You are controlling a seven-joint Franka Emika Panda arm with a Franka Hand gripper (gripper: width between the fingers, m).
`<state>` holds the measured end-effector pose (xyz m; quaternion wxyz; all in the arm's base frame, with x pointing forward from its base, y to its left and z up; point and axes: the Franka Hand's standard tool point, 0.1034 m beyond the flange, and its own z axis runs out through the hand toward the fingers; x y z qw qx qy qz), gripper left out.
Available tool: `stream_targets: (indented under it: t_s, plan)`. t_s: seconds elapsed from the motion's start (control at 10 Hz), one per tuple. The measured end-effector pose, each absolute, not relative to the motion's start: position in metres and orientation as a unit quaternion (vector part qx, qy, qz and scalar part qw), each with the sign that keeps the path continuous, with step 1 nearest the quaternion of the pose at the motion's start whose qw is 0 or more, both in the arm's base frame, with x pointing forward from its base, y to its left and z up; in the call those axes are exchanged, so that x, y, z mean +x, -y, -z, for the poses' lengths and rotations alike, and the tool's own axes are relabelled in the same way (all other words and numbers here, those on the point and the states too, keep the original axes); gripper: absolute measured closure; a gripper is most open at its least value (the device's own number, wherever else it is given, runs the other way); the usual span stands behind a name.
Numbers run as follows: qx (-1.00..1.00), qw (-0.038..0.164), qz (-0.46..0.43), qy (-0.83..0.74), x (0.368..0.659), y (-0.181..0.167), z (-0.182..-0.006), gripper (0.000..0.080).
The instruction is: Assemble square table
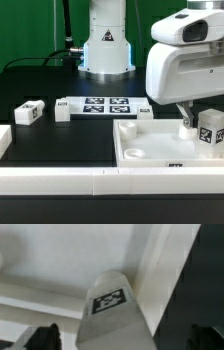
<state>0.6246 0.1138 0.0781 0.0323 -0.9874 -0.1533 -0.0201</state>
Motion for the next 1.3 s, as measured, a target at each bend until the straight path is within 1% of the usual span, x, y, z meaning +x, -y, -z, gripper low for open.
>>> stream_targets:
  t_s: [0.1,0.2,0.3,0.6,0.8,1.2,1.3]
  plan:
    - [-0.988,0.032,0.02,0.152,0.6245,-0.1139,-0.0781,0.041]
    - [-0.988,0.032,0.02,0.152,0.6245,-0.1139,-0.0781,0.041]
    - [-0.988,0.032,0.02,0.148,0.6247,-0.1131,-0.0781,0.0512]
    - [-0.99,0.033,0.02,0.139,0.6247,-0.1127,-0.078,0.0512]
    - [-0.999,0.046,0.015,-0.002,0.6252,-0.1109,-0.078,0.0512]
    - [-0.966,0.054,0.008,-0.254,0.6255,-0.1099,-0.0779,0.0512]
    - [-0.955,0.053,0.006,-0.292,0.6254,-0.1101,-0.0779,0.0512]
